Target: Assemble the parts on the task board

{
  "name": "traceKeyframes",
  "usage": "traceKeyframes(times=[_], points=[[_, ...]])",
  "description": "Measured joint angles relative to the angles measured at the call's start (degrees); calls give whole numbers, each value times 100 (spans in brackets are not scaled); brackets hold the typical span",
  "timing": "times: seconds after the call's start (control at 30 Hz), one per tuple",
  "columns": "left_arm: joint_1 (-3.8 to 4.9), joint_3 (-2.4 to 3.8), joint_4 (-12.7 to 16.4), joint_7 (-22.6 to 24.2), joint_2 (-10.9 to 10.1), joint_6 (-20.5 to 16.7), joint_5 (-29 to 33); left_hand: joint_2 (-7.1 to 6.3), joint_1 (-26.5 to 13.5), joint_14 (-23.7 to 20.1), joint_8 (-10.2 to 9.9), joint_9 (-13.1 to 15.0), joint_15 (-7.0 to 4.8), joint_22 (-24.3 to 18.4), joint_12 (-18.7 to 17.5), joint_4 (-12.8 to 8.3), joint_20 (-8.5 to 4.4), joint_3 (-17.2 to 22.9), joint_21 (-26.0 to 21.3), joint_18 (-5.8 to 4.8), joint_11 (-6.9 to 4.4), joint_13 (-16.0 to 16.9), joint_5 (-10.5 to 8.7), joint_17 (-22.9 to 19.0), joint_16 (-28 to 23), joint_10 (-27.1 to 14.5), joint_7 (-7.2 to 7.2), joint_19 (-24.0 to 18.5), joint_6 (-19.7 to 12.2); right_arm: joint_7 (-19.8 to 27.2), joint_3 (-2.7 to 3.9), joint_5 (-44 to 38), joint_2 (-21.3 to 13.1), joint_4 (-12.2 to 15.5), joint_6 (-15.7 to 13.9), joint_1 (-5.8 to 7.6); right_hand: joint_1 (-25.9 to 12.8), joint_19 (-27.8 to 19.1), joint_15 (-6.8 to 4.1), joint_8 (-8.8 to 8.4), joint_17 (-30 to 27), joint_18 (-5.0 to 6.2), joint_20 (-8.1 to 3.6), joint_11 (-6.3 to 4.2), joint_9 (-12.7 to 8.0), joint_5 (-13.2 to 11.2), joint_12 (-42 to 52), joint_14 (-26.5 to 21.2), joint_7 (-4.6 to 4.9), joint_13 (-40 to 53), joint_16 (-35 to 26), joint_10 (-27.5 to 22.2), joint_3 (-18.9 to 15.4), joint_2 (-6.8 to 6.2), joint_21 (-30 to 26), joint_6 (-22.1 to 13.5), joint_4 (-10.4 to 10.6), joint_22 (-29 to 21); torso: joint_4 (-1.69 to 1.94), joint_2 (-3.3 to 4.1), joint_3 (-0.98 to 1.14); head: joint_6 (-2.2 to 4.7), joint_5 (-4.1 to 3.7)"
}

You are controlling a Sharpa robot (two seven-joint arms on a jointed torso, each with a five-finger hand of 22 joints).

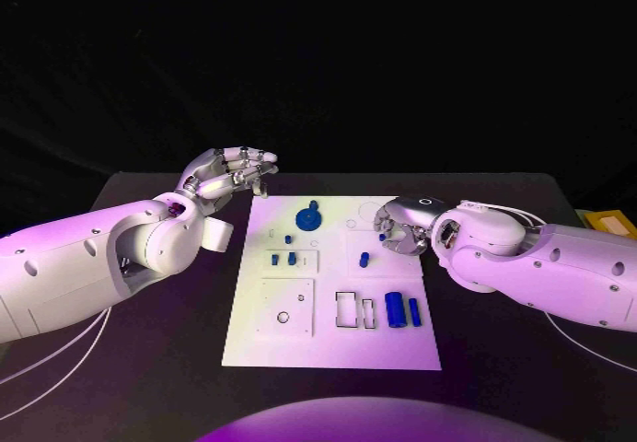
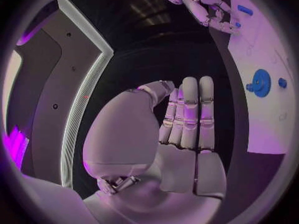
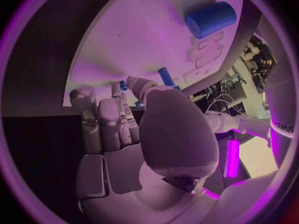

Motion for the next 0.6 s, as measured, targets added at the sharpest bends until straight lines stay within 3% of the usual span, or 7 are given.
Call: traceKeyframes(times=[0.2, 0.5, 0.6], points=[[0, -3, -4, -10, -8, -3, 28, 0, 0, 0, 0, -6, 0, 0, 0, 0, 0, 0, 0, 0, 0, -5, 0, 0, 0, 0, 0, 0, 0, -67, 10, -129, 40, -19, -54, -37, 14, 2, 0, 0, 66, 1, -2, 0, -14, -190, 68, 0, -3, 5, 46, 0, 88, 76, 110, 16, -119, 107, -4, 0, 7, -3, 3], [0, -8, -4, -49, -11, -12, 43, 0, 0, 0, -23, -11, 0, -5, -20, 0, 0, 0, 0, 0, 0, -11, 0, -6, 0, 0, 21, 0, -21, -197, 10, -417, 103, -31, -123, -76, 30, 100, -23, 0, 183, 0, -32, 42, -7, -200, 118, 23, -3, -6, 160, 72, 166, 136, 284, 81, -197, 243, -3, 3, 6, -26, -8], [0, -9, -5, -72, -12, -18, 43, 0, 0, 0, -23, -11, 0, -5, -20, 0, 0, 0, 0, 0, 0, -12, 0, -6, 0, 0, 21, 0, -21, -240, 10, -506, 131, -43, -144, -90, 21, 168, -46, 0, 233, -1, -43, 7, 14, -224, 151, 46, 14, -35, 206, 159, 200, 189, 391, 162, -231, 311, -3, 3, 6, -30, -14]])
